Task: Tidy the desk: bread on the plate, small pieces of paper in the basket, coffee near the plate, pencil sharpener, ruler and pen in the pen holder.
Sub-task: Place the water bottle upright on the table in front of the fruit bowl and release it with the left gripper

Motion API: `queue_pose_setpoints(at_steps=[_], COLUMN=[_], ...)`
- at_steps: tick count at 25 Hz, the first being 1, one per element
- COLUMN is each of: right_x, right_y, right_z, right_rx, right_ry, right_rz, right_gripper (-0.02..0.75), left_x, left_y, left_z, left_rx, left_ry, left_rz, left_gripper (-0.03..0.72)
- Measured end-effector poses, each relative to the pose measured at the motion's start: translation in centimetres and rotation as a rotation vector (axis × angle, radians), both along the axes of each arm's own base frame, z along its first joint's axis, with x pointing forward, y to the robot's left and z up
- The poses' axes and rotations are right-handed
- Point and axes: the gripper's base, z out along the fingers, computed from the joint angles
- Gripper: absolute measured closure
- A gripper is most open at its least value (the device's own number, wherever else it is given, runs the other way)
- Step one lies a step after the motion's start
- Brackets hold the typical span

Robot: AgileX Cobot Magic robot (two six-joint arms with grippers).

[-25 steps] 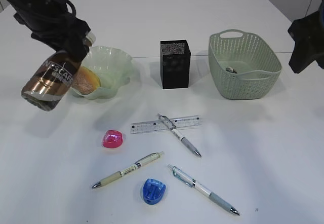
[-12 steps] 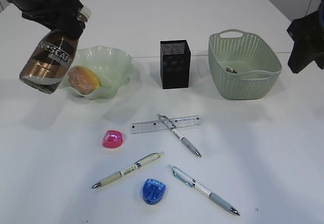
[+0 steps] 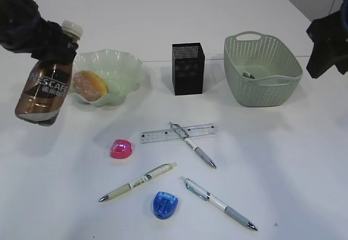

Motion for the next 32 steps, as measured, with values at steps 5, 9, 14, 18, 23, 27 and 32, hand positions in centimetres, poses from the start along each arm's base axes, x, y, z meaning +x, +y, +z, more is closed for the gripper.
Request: queue_pose_setpoints(at_steps=[5,9,14,18,23,27,32], right_x=[0.0,0.0,0.0,0.0,0.0,0.0,0.0], right_y=[0.0,0.1,0.1,0.1,0.3,0.3,0.3], right_z=[0.0,0.0,0.0,0.0,0.0,0.0,0.0], right_rx=[0.004,0.007,0.007,0.011,0.028,0.035,0.035], right_ry=[0.0,0.001,0.001,0.001,0.002,0.002,0.002], right_rz=[0.001,0.001,0.001,0.001,0.003,0.005,0.011], right_gripper=[0.299,0.299,0.299,0.299,0.299,0.299,0.299], left_x=[-1.2,-1.6,-2.1,-2.8,-2.9,-2.8,-2.3], left_y=[0.6,1.0,1.8,2.7,3.1,3.2,3.1], left_z=[-2.2,-4.2,-5.9,-6.9,-6.8,-6.4,-7.4], left_rx=[-0.024,-0.047,-0.143,-0.201,-0.217,-0.227,-0.214], left_ry=[-0.094,-0.19,-0.361,-0.439,-0.513,-0.556,-0.538], left_rz=[0.028,0.056,0.161,0.262,0.295,0.306,0.31], left_gripper=[0.447,0.447,0.447,0.447,0.447,0.447,0.447])
